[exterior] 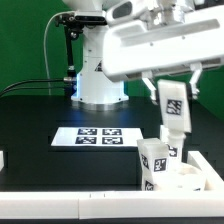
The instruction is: Assemble stool
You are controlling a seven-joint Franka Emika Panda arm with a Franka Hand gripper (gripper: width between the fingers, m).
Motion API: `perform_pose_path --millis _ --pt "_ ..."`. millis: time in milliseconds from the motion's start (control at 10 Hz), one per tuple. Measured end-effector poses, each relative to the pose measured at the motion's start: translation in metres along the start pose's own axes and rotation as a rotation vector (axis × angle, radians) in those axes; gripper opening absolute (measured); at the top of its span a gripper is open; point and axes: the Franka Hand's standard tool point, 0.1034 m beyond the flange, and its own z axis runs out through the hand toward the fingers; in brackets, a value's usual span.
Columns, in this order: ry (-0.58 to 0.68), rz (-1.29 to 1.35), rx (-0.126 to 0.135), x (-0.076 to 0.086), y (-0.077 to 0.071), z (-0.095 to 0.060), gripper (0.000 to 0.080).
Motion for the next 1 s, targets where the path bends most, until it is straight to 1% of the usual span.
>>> perform_pose_path --millis 100,200,300,400,500,600,700,800,1000 --pt "-0.03 0.003 -0.002 -0.001 -0.003 0.004 0.0324" --pt "-0.023 0.001 -0.002 0.002 -0.002 0.003 0.0324" --pt "-0.024 0.001 -0.003 0.001 -0.002 0.003 0.0324" --pt "-0.021 -0.012 -0.006 0.005 0.002 0.002 0.0324" --pt "-0.016 0.006 -0.01 0.018 0.019 0.0 0.0324" --pt "-0.013 0.021 -0.004 0.021 0.026 0.001 0.0324" --pt "-0.01 0.042 0.005 0.02 0.033 0.004 0.0324" --pt "-0.026 0.05 0.02 0.012 0.026 0.005 0.0324" --pt "-0.027 0.044 0.023 0.013 0.025 0.005 0.0324"
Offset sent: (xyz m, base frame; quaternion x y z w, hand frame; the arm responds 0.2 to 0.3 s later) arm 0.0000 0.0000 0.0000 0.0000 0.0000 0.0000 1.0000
